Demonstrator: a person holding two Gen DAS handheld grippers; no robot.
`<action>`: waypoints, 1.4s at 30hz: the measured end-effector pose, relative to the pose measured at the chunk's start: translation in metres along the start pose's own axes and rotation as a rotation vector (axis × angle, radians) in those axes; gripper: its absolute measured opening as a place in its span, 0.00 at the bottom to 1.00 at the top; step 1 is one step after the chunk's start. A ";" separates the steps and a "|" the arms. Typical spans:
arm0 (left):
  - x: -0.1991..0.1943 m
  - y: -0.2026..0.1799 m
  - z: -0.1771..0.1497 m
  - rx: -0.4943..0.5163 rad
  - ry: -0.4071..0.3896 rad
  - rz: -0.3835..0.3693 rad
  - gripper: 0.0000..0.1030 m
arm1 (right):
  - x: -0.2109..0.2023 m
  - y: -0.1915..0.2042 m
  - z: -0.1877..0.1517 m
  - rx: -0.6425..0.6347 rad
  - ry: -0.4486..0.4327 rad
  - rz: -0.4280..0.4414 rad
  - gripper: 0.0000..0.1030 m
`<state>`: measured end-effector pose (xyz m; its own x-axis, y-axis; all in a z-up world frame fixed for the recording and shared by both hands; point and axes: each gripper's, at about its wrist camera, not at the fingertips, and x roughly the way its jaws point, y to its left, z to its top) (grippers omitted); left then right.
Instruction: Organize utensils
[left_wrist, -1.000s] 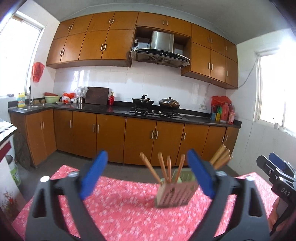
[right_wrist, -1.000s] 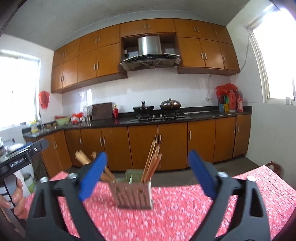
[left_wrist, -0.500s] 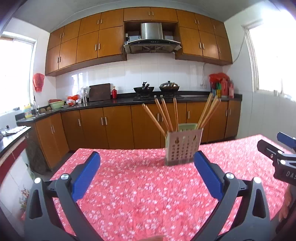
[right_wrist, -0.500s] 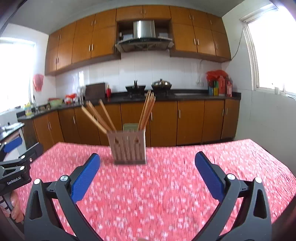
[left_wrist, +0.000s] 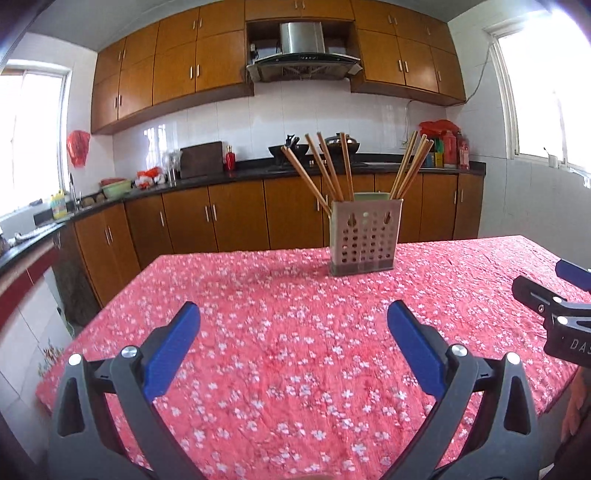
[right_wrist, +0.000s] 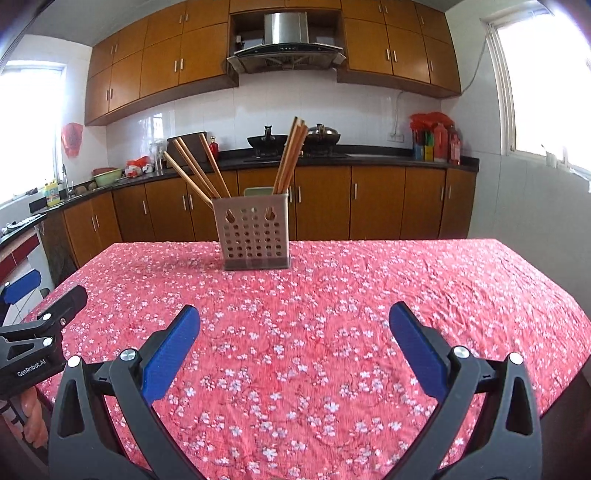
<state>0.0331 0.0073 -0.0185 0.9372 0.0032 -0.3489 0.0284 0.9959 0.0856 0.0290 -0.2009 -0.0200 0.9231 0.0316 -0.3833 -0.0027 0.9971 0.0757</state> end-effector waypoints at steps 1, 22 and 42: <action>0.000 0.000 -0.001 -0.003 0.002 0.001 0.96 | 0.000 -0.001 -0.001 0.003 0.002 -0.001 0.98; 0.002 0.006 -0.006 -0.032 0.017 -0.006 0.96 | 0.001 -0.004 -0.004 0.018 0.025 -0.006 0.98; 0.003 0.006 -0.005 -0.034 0.017 -0.007 0.96 | 0.001 -0.006 -0.004 0.019 0.026 -0.005 0.98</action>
<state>0.0346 0.0136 -0.0237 0.9309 -0.0030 -0.3653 0.0233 0.9984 0.0512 0.0285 -0.2064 -0.0245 0.9129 0.0287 -0.4072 0.0093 0.9958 0.0911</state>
